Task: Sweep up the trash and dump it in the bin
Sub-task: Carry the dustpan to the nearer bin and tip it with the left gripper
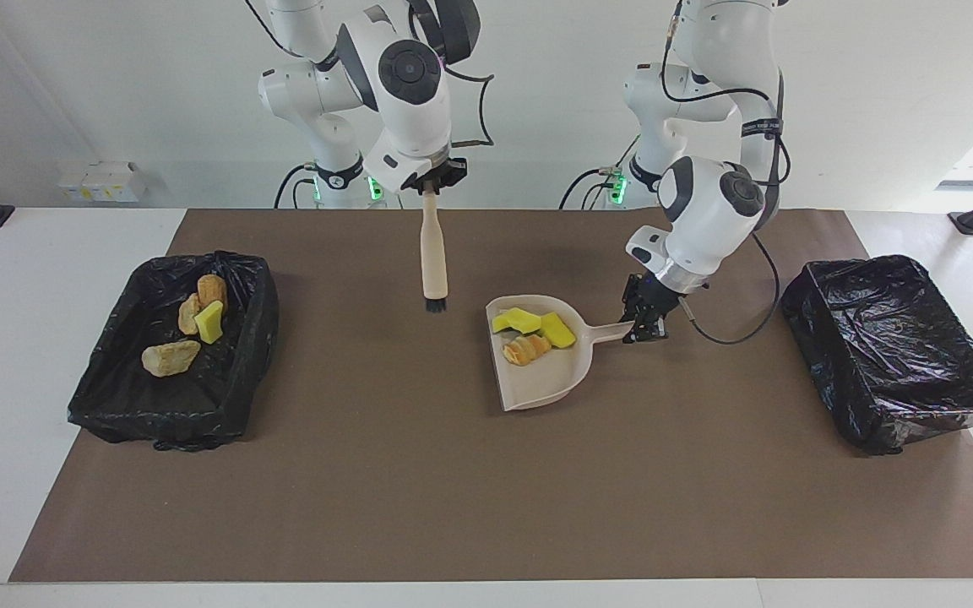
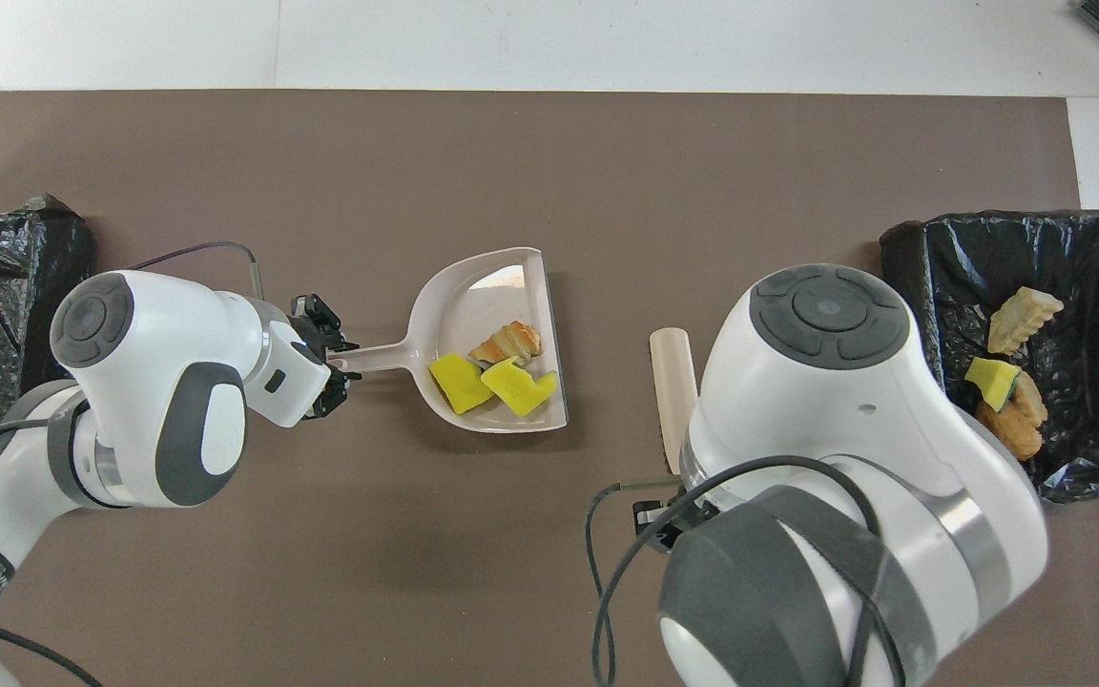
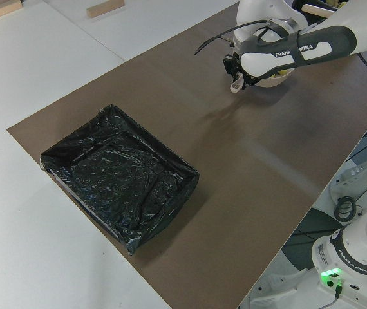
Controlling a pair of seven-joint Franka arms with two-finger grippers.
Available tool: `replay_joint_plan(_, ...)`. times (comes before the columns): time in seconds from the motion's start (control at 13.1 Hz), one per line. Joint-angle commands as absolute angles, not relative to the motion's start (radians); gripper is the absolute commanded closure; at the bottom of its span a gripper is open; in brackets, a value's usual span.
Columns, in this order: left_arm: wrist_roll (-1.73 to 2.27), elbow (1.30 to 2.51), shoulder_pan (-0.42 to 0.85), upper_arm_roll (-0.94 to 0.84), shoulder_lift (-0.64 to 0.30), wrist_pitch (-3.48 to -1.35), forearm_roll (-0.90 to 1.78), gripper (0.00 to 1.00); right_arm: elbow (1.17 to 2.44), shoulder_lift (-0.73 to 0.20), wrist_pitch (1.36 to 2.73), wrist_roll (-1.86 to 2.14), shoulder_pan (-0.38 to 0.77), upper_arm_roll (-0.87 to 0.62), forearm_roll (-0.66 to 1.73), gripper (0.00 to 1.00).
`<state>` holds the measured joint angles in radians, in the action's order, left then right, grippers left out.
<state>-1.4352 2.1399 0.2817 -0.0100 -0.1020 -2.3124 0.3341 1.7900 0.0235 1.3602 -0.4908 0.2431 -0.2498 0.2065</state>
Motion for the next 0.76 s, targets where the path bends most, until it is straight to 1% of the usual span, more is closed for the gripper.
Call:
replay_joint_plan(0.0, -1.500, 2.045, 0.212, -0.012, -0.087, -2.164, 0.359, 1.00, 1.961, 0.106, 1.487, -0.528, 0.229, -0.258, 0.307, 1.00)
replay_joint_plan(0.23, -1.575, 1.953, 0.117, -0.012, -0.087, -2.021, 0.356, 1.00, 2.051, 0.101, 1.642, -0.557, 0.300, -0.264, 0.321, 1.00)
replay_joint_plan(0.3, -1.598, 1.924, 0.083, -0.012, -0.089, -1.976, 0.351, 1.00, 2.060, 0.100, 1.657, -0.555, 0.305, -0.264, 0.322, 1.00)
replay_joint_plan(0.46, -1.662, 1.870, 0.013, -0.012, -0.092, -1.904, 0.342, 1.00, 2.074, 0.045, 1.721, -0.590, 0.381, -0.265, 0.327, 1.00)
replay_joint_plan(0.53, -1.689, 1.856, -0.023, -0.012, -0.092, -1.879, 0.341, 1.00, 2.085, 0.023, 1.786, -0.615, 0.402, -0.265, 0.327, 1.00)
replay_joint_plan(0.69, -1.742, 1.829, -0.105, -0.012, -0.094, -1.830, 0.331, 1.00, 2.088, -0.032, 1.873, -0.643, 0.438, -0.265, 0.327, 1.00)
